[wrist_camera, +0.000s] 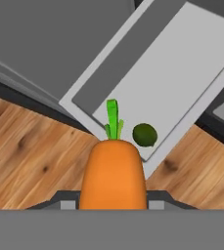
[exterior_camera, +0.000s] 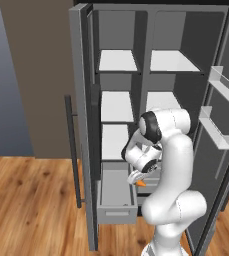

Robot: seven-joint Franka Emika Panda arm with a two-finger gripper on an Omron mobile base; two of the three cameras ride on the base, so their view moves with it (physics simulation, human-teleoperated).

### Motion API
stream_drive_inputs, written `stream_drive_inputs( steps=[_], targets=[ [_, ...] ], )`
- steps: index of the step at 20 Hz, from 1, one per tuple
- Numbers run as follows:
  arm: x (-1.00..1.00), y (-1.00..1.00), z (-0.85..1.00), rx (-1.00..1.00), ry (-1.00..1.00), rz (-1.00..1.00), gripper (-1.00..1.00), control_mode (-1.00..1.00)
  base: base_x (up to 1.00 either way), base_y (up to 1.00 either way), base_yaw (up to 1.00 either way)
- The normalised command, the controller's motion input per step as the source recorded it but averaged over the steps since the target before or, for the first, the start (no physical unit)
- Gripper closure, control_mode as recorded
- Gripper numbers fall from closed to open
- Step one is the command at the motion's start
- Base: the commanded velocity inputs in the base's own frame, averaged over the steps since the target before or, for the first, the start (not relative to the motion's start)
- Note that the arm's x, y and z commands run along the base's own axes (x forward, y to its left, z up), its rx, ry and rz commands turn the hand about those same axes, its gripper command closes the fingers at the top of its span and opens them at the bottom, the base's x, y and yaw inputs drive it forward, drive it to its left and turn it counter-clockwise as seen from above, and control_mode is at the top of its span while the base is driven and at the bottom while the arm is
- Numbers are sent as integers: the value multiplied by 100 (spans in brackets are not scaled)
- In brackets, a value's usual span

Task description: Take the lime and carrot from the fridge shelf and place them in the freezer drawer to begin freezing them.

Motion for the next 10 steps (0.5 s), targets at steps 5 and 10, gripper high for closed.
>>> stream_drive_inputs(
  steps=[5, 10],
  targets=[
    [1, 2, -27, 0, 0, 2, 100, -100, 0, 0, 0],
    [3, 0, -10, 1, 0, 3, 100, -100, 0, 0, 0]
  ],
)
